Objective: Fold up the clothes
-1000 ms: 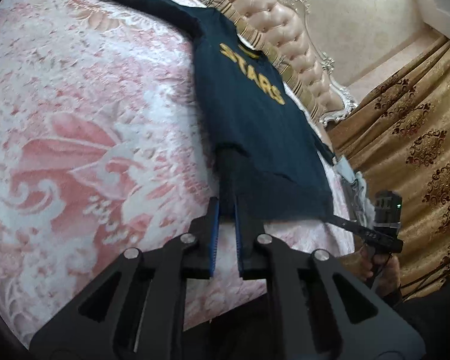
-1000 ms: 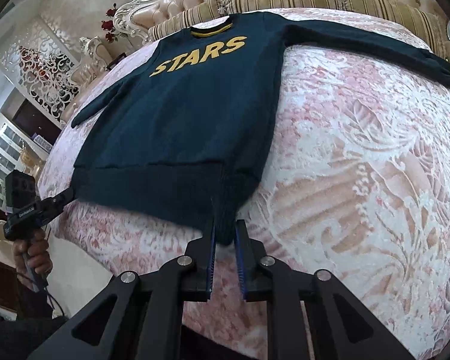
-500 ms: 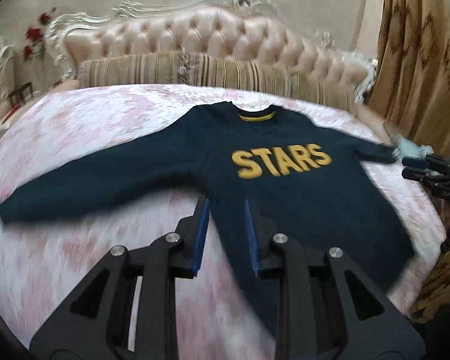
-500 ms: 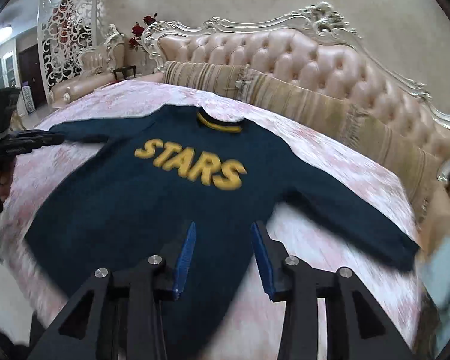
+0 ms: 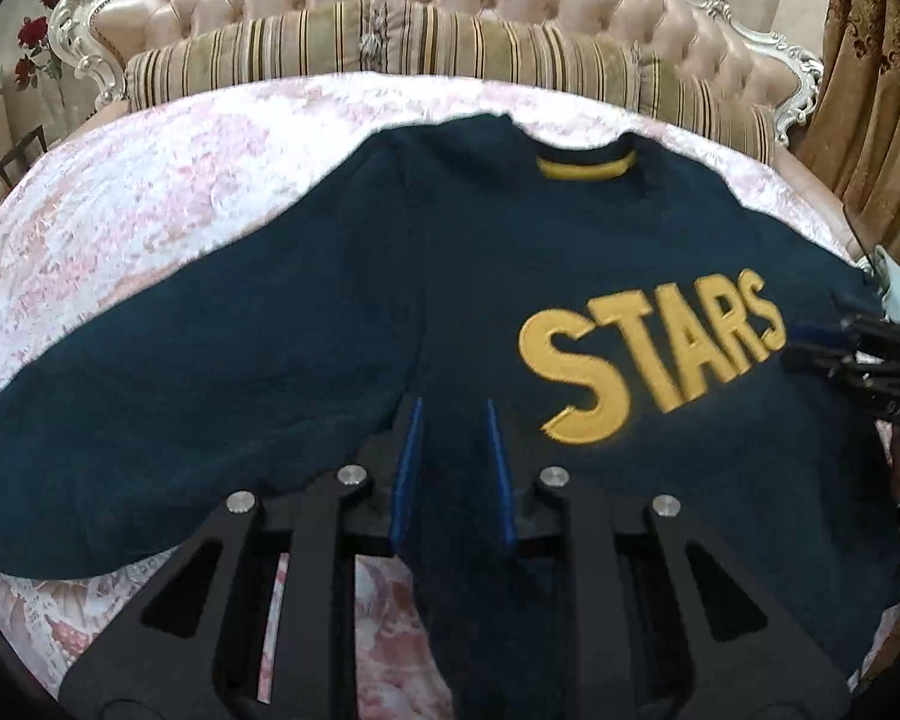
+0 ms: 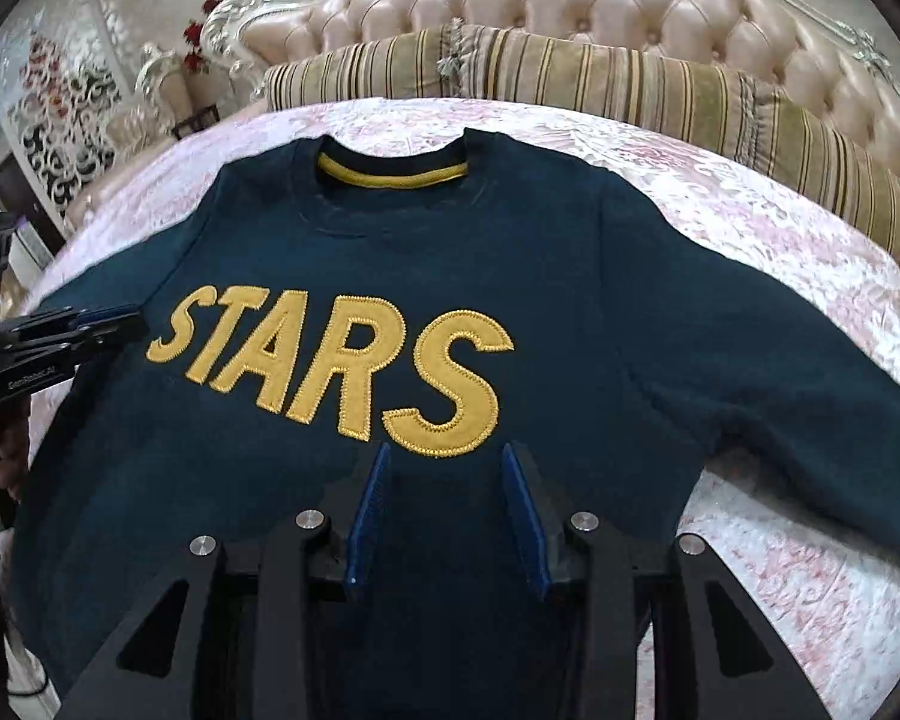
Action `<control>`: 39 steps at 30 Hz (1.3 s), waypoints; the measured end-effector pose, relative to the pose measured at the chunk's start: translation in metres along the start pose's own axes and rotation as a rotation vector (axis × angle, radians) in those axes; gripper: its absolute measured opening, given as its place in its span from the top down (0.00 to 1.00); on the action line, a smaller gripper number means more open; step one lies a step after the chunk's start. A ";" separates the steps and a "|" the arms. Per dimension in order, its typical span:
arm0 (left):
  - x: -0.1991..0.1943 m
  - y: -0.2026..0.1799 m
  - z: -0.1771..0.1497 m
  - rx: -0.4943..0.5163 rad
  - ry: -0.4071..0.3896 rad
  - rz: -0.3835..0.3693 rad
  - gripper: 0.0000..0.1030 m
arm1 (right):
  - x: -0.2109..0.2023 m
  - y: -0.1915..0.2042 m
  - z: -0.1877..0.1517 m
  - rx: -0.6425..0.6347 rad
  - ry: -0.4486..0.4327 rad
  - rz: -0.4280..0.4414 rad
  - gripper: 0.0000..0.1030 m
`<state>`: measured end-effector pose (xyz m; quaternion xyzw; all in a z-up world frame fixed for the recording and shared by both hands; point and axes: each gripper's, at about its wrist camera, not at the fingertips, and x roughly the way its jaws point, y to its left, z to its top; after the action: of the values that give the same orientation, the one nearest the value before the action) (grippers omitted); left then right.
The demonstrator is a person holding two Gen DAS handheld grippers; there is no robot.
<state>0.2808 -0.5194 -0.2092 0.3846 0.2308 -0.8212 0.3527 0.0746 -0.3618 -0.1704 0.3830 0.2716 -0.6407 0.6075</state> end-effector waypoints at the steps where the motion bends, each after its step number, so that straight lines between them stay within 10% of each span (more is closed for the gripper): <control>1: 0.000 -0.001 -0.002 0.007 -0.004 0.005 0.77 | 0.000 0.001 0.000 -0.010 0.005 -0.009 0.61; 27: -0.002 -0.003 -0.008 0.061 -0.053 0.029 0.77 | -0.024 0.015 0.023 -0.051 -0.144 -0.179 0.38; 33: -0.002 -0.002 -0.007 0.050 -0.052 0.028 0.77 | 0.008 -0.009 0.027 -0.017 -0.032 -0.183 0.38; 39: -0.038 0.048 -0.013 -0.104 -0.066 0.028 0.54 | 0.014 -0.013 0.021 -0.017 -0.028 -0.171 0.34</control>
<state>0.3403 -0.5267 -0.1915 0.3416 0.2561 -0.8154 0.3910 0.0590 -0.3855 -0.1714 0.3443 0.3004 -0.6932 0.5574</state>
